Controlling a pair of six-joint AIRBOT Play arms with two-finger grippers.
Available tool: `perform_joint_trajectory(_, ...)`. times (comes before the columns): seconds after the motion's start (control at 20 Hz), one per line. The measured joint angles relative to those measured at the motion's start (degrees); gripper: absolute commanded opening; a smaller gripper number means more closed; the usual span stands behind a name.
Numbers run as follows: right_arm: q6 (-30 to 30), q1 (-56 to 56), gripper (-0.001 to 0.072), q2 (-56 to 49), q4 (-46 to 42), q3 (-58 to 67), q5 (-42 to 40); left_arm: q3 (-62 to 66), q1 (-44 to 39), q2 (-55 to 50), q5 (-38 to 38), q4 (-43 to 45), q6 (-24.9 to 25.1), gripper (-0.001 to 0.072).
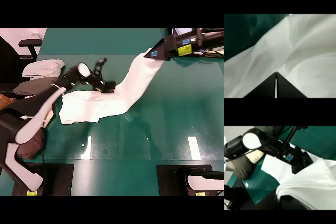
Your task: Fold the shirts.
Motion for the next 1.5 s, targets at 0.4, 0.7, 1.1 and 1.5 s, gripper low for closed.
perform_joint_trajectory(0.4,-3.6,20.3,0.0246,-8.9,0.6,0.2,-16.0,5.6,22.0,23.8,-5.0,12.0,0.3,0.0028)
perform_joint_trajectory(0.7,-9.5,30.4,0.0509,-19.9,-0.1,6.7,-20.1,6.3,31.9,32.3,-8.9,14.2,0.4,0.0028)
perform_joint_trajectory(1.1,-3.1,17.1,0.0558,-13.9,-15.0,-7.8,-10.2,6.3,33.2,33.7,-13.0,14.0,0.4,0.0028)
perform_joint_trajectory(1.5,1.4,4.2,0.0602,-11.8,-8.3,-28.0,-17.9,6.2,23.2,32.4,-11.5,13.3,3.0,0.0027)
